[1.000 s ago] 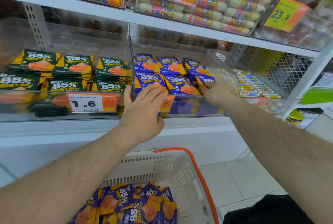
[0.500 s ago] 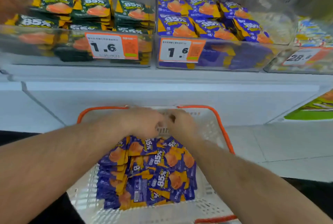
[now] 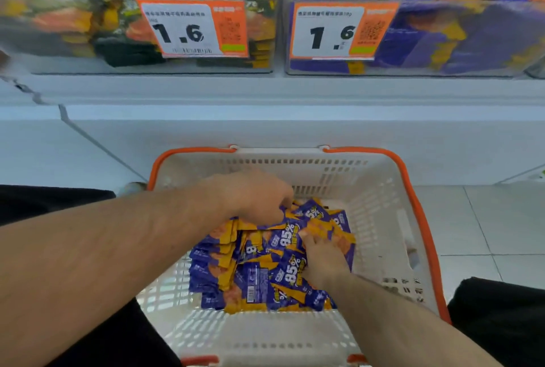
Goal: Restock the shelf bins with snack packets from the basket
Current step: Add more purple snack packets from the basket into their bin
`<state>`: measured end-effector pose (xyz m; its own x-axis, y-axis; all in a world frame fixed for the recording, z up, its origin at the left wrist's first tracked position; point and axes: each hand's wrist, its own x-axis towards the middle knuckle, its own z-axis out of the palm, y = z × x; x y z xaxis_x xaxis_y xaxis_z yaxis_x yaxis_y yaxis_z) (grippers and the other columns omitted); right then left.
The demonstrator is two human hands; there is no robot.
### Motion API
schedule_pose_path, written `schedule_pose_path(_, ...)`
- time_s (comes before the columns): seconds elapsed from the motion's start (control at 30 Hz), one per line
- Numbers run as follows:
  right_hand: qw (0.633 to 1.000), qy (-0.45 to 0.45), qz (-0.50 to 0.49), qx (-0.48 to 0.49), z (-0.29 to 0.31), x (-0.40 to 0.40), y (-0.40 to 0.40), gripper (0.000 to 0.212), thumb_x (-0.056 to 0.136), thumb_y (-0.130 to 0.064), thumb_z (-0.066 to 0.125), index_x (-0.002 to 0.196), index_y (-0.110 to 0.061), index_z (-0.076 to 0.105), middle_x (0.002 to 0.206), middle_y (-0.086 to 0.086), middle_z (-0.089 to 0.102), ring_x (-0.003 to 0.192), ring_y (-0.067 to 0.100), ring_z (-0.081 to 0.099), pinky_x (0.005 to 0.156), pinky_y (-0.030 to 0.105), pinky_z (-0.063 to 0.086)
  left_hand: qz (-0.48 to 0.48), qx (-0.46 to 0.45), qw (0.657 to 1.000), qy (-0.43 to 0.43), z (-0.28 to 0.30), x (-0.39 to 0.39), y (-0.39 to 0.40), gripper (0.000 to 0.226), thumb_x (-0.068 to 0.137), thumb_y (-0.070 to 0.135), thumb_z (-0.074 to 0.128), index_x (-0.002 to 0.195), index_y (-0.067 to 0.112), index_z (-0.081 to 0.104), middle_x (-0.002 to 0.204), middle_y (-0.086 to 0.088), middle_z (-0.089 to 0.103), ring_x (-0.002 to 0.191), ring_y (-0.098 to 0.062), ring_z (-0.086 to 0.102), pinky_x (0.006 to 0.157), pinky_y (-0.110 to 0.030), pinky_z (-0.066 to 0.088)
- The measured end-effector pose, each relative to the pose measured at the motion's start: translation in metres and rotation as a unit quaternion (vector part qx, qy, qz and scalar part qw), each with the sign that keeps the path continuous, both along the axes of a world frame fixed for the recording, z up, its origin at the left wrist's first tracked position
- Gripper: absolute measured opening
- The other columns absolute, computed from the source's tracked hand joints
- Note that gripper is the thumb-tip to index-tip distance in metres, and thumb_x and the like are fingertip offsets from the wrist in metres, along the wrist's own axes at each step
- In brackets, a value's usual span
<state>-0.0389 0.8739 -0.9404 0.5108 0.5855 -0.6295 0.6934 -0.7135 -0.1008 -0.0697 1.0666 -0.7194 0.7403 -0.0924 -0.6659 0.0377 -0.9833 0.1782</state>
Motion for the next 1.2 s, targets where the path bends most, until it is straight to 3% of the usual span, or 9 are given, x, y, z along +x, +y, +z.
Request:
schedule_pose_path(0.17,1.0,0.001,-0.023,0.016,0.001,-0.005,0.004,0.082,0.084,-0.011,0.067,0.149,-0.018,0.018,0.13,0.009,0.05,0.117,0.032,0.053,0.098,0.045,0.044,0.023,-0.01,1.0,-0.003,-0.003,0.001,0.001,0.035,0.096,0.03,0.049,0.131,0.026,0.052,0.125,0.003,0.06,0.108,-0.02,0.058,0.094,-0.041,0.052)
schedule_pose_path(0.3,0.994,0.096,-0.053,-0.007,0.012,-0.001,0.008,0.023,0.09,-0.013,0.06,0.113,-0.013,0.056,0.125,0.011,0.059,0.109,0.031,0.059,0.082,0.036,0.05,0.029,-0.014,0.999,-0.009,0.001,-0.001,0.002,0.035,0.097,0.03,0.049,0.132,0.025,0.053,0.124,0.004,0.059,0.107,-0.018,0.058,0.095,-0.039,0.051)
schedule_pose_path(0.4,0.982,0.135,-0.13,0.027,0.036,0.012,0.013,0.032,0.095,-0.013,0.056,0.125,-0.018,0.06,0.129,0.008,0.059,0.112,0.028,0.059,0.085,0.034,0.052,0.035,-0.019,0.999,-0.005,0.008,-0.003,0.004,0.031,0.096,0.026,0.05,0.126,0.023,0.056,0.12,0.003,0.06,0.101,-0.016,0.058,0.092,-0.037,0.051)
schedule_pose_path(0.53,0.957,0.165,-0.207,0.115,0.086,0.042,0.026,0.018,0.096,-0.011,0.05,0.082,-0.022,0.053,0.076,0.009,0.057,0.066,0.027,0.056,0.06,0.04,0.044,0.044,0.013,0.999,-0.004,0.023,-0.004,0.008,0.037,0.096,0.028,0.049,0.132,0.023,0.054,0.123,0.0,0.06,0.105,-0.02,0.059,0.093,-0.038,0.052)
schedule_pose_path(0.67,0.948,0.134,-0.229,0.174,0.146,0.067,0.04,0.018,0.097,-0.017,0.052,0.111,-0.014,0.063,0.104,0.022,0.069,0.096,0.039,0.067,0.077,0.051,0.057,0.078,0.007,0.997,-0.017,0.043,-0.001,0.019,0.049,0.093,0.04,0.057,0.136,0.018,0.046,0.123,-0.002,0.058,0.109,-0.021,0.057,0.096,-0.041,0.05)
schedule_pose_path(0.8,0.931,0.151,-0.212,0.256,0.219,0.084,0.041,0.04,0.093,0.003,0.047,0.113,-0.027,0.063,0.089,0.003,0.07,0.071,0.016,0.068,0.057,0.027,0.055,0.143,-0.041,0.987,-0.062,0.077,0.001,0.031,0.069,0.092,0.049,0.058,0.147,0.016,0.032,0.146,-0.005,0.046,0.127,-0.024,0.049,0.104,-0.037,0.043)
schedule_pose_path(0.93,0.895,0.173,-0.247,0.328,0.271,0.088,0.038,0.023,0.092,0.008,0.048,0.095,-0.004,0.068,0.081,0.009,0.064,0.074,0.019,0.059,0.065,0.027,0.044,0.178,-0.083,0.978,-0.073,0.101,-0.003,0.039,0.045,0.09,0.052,0.06,0.118,0.017,0.055,0.116,-0.003,0.064,0.096,-0.021,0.059,0.082,-0.03,0.042)
schedule_pose_path(1.03,0.837,0.194,-0.303,0.413,0.294,0.084,0.04,0.016,0.091,0.008,0.05,0.1,0.009,0.063,0.089,0.022,0.064,0.081,0.029,0.06,0.069,0.034,0.047,0.232,-0.265,0.932,-0.081,0.113,-0.006,0.037,0.009,0.096,0.029,0.06,0.104,0.025,0.062,0.108,-0.002,0.07,0.09,-0.015,0.07,0.078,-0.028,0.052)
schedule_pose_path(1.2,0.719,0.187,-0.374,0.556,0.329,0.065,0.051,0.013,0.096,0.0,0.054,0.105,-0.003,0.062,0.087,0.016,0.066,0.071,0.024,0.063,0.055,0.024,0.053,0.331,-0.423,0.808,-0.241,0.138,-0.002,0.032,0.01,0.096,0.007,0.057,0.103,0.01,0.064,0.088,-0.012,0.074,0.065,-0.011,0.069,0.06,-0.021,0.056)
